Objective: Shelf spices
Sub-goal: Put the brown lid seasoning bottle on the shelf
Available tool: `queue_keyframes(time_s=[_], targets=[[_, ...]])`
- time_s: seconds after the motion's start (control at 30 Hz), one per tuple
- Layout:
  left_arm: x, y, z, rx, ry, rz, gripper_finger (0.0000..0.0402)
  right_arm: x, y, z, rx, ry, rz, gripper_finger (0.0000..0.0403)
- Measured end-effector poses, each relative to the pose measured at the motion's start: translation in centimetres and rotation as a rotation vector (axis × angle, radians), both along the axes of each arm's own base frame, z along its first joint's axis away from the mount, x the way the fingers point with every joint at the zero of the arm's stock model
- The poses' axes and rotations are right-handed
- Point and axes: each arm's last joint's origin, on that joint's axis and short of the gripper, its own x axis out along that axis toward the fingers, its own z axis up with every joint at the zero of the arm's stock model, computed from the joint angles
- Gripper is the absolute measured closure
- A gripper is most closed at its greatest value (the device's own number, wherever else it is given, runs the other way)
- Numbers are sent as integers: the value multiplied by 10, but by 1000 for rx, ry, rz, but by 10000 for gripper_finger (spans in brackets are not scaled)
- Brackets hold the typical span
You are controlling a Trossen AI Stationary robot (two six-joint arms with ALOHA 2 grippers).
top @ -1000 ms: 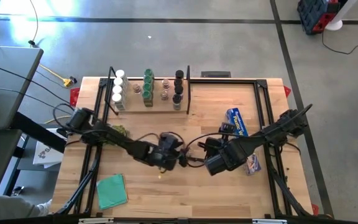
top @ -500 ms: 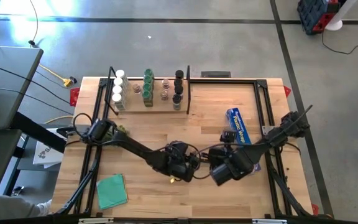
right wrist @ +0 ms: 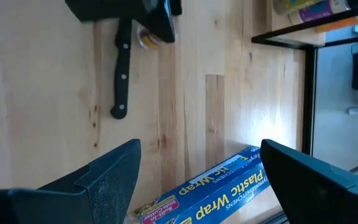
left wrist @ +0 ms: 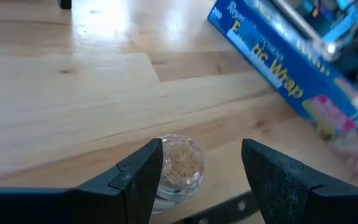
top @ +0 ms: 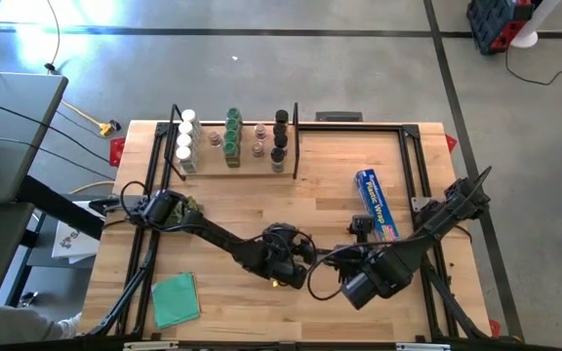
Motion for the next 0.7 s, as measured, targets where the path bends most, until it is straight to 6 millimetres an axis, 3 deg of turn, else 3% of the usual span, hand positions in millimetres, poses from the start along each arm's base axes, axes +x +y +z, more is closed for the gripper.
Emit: queue_keyframes(time_s=[0.23, 0.4, 0.7], targets=[[-16, -4, 22, 57, 147, -111, 181, -7, 9, 0, -3, 4, 43, 77], [-24, -7, 39, 86, 129, -108, 181, -10, 14, 0, 0, -1, 51, 77], [-33, -22, 27, 88, 175, -120, 181, -12, 17, 0, 2, -17, 45, 77]])
